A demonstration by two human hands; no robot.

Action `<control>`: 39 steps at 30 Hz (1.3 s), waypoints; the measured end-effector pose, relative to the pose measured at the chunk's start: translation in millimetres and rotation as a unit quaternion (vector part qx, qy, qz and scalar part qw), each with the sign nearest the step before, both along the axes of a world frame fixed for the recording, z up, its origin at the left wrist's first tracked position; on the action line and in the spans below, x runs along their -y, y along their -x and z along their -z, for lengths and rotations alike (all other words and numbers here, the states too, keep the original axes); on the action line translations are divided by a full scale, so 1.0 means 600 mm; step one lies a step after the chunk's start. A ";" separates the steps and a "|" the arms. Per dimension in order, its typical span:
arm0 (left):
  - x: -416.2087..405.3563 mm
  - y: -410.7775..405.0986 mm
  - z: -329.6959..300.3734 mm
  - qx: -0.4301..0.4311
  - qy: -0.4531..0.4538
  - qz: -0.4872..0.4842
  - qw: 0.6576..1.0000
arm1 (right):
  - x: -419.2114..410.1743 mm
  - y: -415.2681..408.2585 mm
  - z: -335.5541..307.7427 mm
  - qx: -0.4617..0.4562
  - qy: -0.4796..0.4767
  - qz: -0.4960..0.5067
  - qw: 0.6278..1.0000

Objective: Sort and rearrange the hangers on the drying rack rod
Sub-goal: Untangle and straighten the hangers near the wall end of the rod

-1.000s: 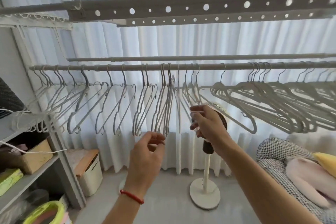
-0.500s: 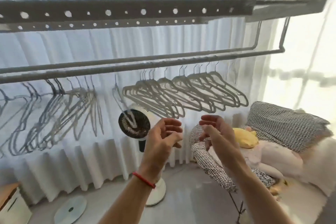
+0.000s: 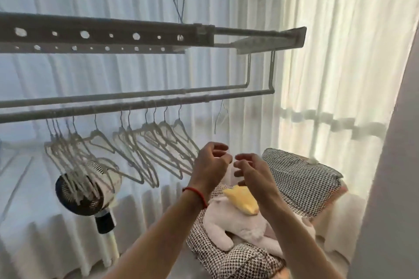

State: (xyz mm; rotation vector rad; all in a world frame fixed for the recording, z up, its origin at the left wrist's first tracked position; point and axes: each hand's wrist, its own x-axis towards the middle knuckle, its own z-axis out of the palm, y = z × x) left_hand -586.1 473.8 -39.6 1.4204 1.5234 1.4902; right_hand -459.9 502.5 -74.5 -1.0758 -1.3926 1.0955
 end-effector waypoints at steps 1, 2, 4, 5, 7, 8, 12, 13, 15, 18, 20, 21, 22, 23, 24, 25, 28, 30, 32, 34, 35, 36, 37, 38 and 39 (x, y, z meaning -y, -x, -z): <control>-0.032 0.000 -0.003 -0.018 0.012 0.000 1.000 | -0.026 -0.004 -0.001 0.010 0.002 -0.001 1.000; -0.066 0.002 -0.005 -0.037 0.019 0.000 0.999 | -0.052 -0.006 0.000 0.018 0.004 -0.003 1.000; -0.138 0.011 -0.008 -0.071 0.031 0.002 0.997 | -0.104 -0.007 0.003 0.027 0.007 -0.006 1.000; -0.177 0.017 -0.010 -0.084 0.035 0.005 0.996 | -0.132 -0.007 0.004 0.035 0.008 -0.004 0.999; -0.250 0.026 -0.022 -0.111 0.045 0.009 0.993 | -0.195 -0.003 0.002 0.053 0.018 -0.004 0.998; -0.284 0.029 -0.027 -0.128 0.049 0.010 0.990 | -0.227 0.001 0.001 0.059 0.027 -0.008 0.998; -0.395 0.044 -0.041 -0.234 0.081 0.007 0.969 | -0.366 0.034 0.001 0.042 0.067 -0.027 0.997; -0.416 0.049 -0.043 -0.259 0.096 0.005 0.961 | -0.400 0.045 -0.001 0.025 0.083 -0.035 0.996; -0.455 0.062 -0.046 -0.294 0.120 -0.008 0.948 | -0.472 0.069 -0.003 -0.010 0.115 -0.053 0.992; -0.504 0.076 -0.060 -0.342 0.147 -0.057 0.926 | -0.578 0.106 -0.013 -0.066 0.175 -0.068 0.980; -0.533 0.084 -0.067 -0.349 0.186 -0.067 0.916 | -0.632 0.131 -0.013 -0.098 0.225 -0.089 0.965; -0.547 0.088 -0.070 -0.342 0.214 -0.064 0.913 | -0.654 0.142 -0.011 -0.112 0.244 -0.106 0.957; -0.558 0.090 -0.071 -0.326 0.241 -0.059 0.912 | -0.672 0.153 -0.006 -0.122 0.255 -0.125 0.951; -0.570 0.092 -0.071 -0.303 0.261 -0.054 0.915 | -0.685 0.162 -0.002 -0.129 0.258 -0.145 0.946; -0.580 0.093 -0.070 -0.277 0.273 -0.050 0.920 | -0.699 0.173 0.001 -0.138 0.255 -0.163 0.943; -0.590 0.092 -0.069 -0.251 0.279 -0.046 0.926 | -0.712 0.184 0.004 -0.150 0.252 -0.175 0.940; -0.614 0.084 -0.069 -0.207 0.277 -0.058 0.936 | -0.748 0.206 0.007 -0.153 0.258 -0.185 0.936; -0.624 0.081 -0.068 -0.222 0.257 -0.092 0.936 | -0.763 0.211 0.006 -0.128 0.253 -0.186 0.940; -0.627 0.083 -0.065 -0.242 0.234 -0.135 0.932 | -0.771 0.208 0.003 -0.111 0.226 -0.184 0.950; -0.625 0.088 -0.062 -0.249 0.228 -0.160 0.928 | -0.777 0.199 -0.007 -0.109 0.200 -0.163 0.960; -0.623 0.090 -0.060 -0.247 0.231 -0.163 0.927 | -0.783 0.196 -0.014 -0.115 0.190 -0.158 0.962; -0.620 0.092 -0.059 -0.240 0.236 -0.163 0.927 | -0.792 0.193 -0.023 -0.119 0.184 -0.164 0.962; -0.618 0.093 -0.059 -0.235 0.245 -0.159 0.927 | -0.803 0.191 -0.029 -0.127 0.183 -0.176 0.959; -0.616 0.094 -0.059 -0.234 0.256 -0.153 0.925 | -0.813 0.186 -0.034 -0.135 0.192 -0.191 0.953; -0.612 0.095 -0.058 -0.237 0.270 -0.148 0.921 | -0.822 0.181 -0.036 -0.134 0.209 -0.207 0.946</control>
